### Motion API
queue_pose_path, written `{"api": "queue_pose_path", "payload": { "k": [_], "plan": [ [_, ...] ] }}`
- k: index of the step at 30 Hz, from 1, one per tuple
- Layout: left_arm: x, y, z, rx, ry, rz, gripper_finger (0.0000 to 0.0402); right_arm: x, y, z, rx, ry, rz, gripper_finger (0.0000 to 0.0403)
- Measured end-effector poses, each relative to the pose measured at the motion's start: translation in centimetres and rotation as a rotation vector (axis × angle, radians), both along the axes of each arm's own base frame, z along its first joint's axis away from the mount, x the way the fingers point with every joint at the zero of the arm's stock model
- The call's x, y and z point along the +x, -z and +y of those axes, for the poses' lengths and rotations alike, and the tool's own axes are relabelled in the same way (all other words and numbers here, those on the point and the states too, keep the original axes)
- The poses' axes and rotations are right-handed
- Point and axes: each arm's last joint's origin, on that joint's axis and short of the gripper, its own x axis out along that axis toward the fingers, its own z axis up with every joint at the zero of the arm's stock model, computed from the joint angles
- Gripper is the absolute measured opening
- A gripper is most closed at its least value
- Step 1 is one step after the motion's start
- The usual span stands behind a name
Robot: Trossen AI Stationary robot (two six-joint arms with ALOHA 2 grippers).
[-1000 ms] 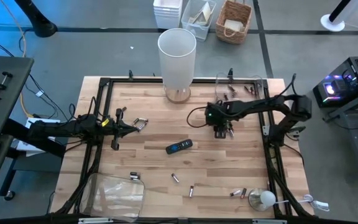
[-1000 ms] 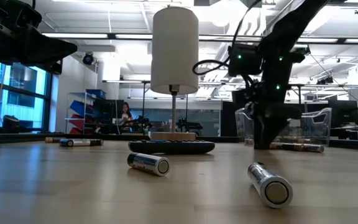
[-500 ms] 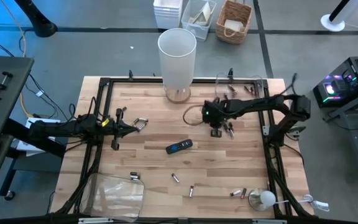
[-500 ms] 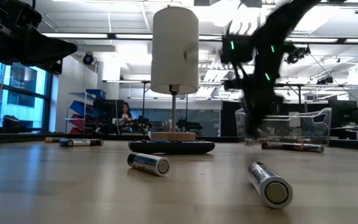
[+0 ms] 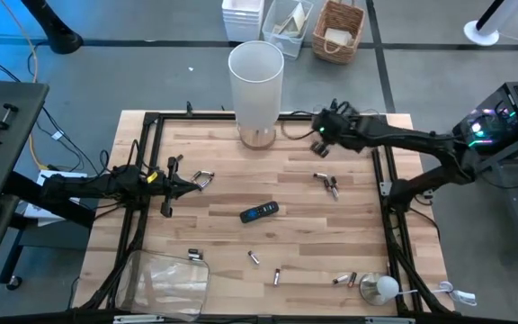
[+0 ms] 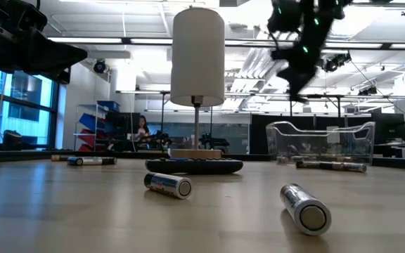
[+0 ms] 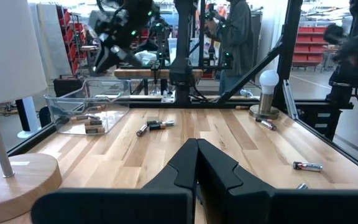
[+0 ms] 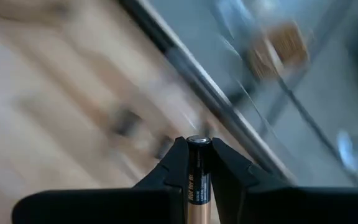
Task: Sort batteries
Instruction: Put the black battery into the top transparent bin
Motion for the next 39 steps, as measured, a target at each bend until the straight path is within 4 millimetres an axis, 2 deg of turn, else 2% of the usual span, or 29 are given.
{"api": "queue_pose_path", "payload": {
  "k": [3, 6, 12, 15, 18, 21, 24, 28, 31, 33, 36, 39],
  "plan": [
    [0.0, 0.0, 0.0, 0.000, 0.000, 0.000, 0.0001, -2.0, 1.1, -1.6, -0.028, 0.221, -0.019, 0.0035],
    [0.0, 0.0, 0.0, 0.000, 0.000, 0.000, 0.0001, -3.0, 0.9, -3.0, 0.037, 0.332, -0.121, 0.0076],
    [0.0, 0.0, 0.0, 0.000, 0.000, 0.000, 0.0001, -4.1, 1.1, -4.1, 0.258, 0.340, -0.201, 0.0210],
    [0.0, 0.0, 0.0, 0.000, 0.000, 0.000, 0.0001, -3.5, 0.8, -3.2, 0.430, 0.252, -0.303, 0.0245],
    [0.0, 0.0, 0.0, 0.000, 0.000, 0.000, 0.0001, -1.6, -0.9, -0.2, 0.602, -0.025, -0.482, 0.0251],
    [0.0, 0.0, 0.0, 0.000, 0.000, 0.000, 0.0001, 0.1, -3.0, 4.7, 0.688, -0.187, -0.611, 0.0246],
    [0.0, 0.0, 0.0, 0.000, 0.000, 0.000, 0.0001, 0.9, -3.0, 10.4, 0.846, -0.254, -0.554, 0.0238],
    [0.0, 0.0, 0.0, 0.000, -0.001, 0.000, 0.0001, 0.8, -1.6, 18.5, 1.136, -0.257, -0.337, 0.0229],
    [0.0, 0.0, 0.0, 0.000, 0.000, 0.000, 0.0001, -0.5, -0.4, 23.4, 1.234, -0.140, -0.167, 0.0225],
    [0.0, 0.0, 0.0, 0.000, 0.000, 0.000, 0.0001, -1.7, 0.7, 25.6, 1.228, 0.051, -0.050, 0.0224],
    [0.0, 0.0, 0.0, 0.000, -0.001, 0.000, 0.0001, -2.8, 2.8, 27.3, 1.166, 0.413, 0.044, 0.0224],
    [0.0, 0.0, 0.0, 0.000, 0.000, 0.000, 0.0001, -3.1, 4.8, 28.3, 1.142, 0.589, 0.044, 0.0224]
  ]
}}
